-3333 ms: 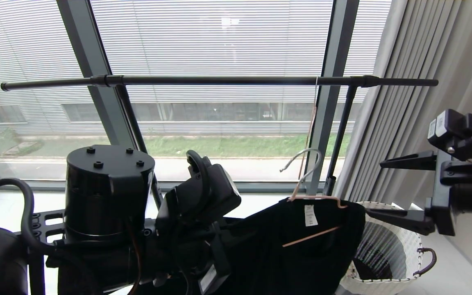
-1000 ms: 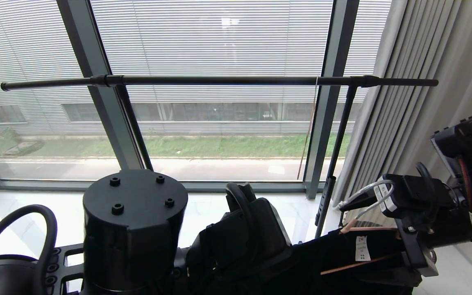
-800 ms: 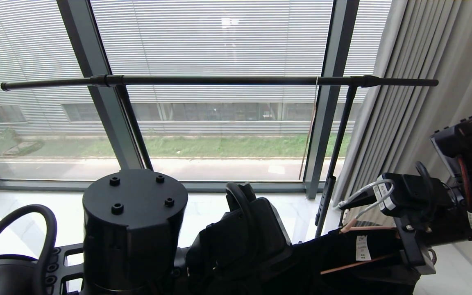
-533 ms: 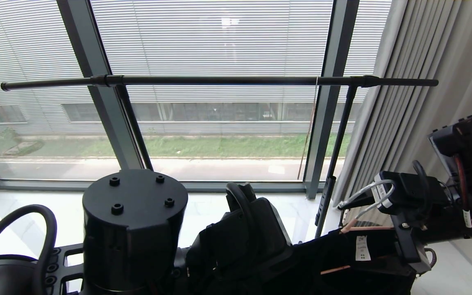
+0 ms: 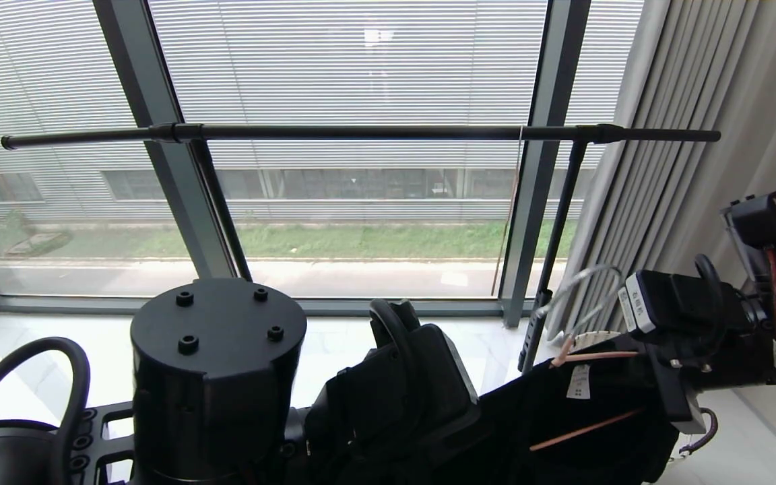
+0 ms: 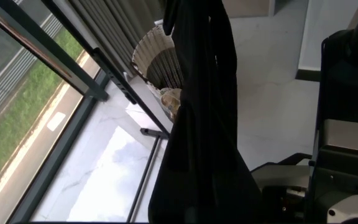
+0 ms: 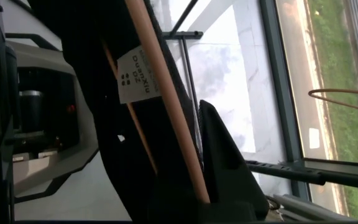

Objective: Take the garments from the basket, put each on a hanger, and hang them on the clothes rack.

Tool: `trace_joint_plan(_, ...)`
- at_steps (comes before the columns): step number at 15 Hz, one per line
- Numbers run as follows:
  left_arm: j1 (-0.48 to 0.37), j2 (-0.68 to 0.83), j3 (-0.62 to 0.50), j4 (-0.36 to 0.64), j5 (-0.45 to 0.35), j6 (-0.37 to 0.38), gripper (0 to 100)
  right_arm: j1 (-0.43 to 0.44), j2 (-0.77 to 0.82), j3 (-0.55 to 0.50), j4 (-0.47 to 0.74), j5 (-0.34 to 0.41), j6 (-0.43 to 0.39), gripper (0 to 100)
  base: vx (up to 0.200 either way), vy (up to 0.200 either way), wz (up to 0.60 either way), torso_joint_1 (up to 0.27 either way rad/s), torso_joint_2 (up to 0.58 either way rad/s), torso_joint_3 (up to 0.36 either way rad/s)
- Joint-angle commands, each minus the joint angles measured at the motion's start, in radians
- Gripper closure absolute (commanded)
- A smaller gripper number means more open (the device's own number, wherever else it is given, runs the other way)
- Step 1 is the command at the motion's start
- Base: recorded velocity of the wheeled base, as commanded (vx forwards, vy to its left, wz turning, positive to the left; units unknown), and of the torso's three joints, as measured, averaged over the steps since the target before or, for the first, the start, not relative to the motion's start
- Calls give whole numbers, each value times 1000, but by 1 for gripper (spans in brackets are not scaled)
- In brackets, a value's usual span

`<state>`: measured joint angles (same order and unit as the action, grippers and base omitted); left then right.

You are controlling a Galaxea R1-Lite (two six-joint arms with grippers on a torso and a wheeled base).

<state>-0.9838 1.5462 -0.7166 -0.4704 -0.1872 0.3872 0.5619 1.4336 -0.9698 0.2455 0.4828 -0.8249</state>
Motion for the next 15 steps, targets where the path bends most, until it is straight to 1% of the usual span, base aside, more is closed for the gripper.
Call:
trace_joint_plan(1, 1, 2, -1, 1, 0, -4, 0, 1, -30, 28, -38, 5, 0, 100, 0, 0, 0, 0, 0, 0)
trace_joint_plan(5, 40, -3, 16, 3, 43, -4, 0, -37, -64, 92, -146, 10, -19, 100, 0, 0, 0, 0, 0, 0)
trace_joint_plan(7, 91, -26, 63, 3, 55, -4, 0, -66, -67, 137, -226, 8, -54, 100, 0, 0, 0, 0, 0, 0)
trace_joint_plan(9, 154, -81, 175, 3, 55, -5, 0, -108, -65, 166, -335, 10, -74, 100, 0, 0, 0, 0, 0, 0)
trace_joint_plan(11, 248, -100, 250, 1, 54, -8, 0, -119, -73, 198, -400, 11, -72, 100, 0, 0, 0, 0, 0, 0)
trace_joint_plan(12, 343, -98, 269, -2, 48, -11, 0, -119, -93, 221, -430, 16, -71, 100, 0, 0, 0, 0, 0, 0)
trace_joint_plan(13, 409, -89, 266, -17, 32, -11, 0, -119, -108, 232, -433, 33, -71, 100, 0, 0, 0, 0, 0, 0)
trace_joint_plan(15, 496, -63, 272, -48, -15, -11, 0, -119, -133, 247, -434, 66, -68, 100, 0, 0, 0, 0, 0, 0)
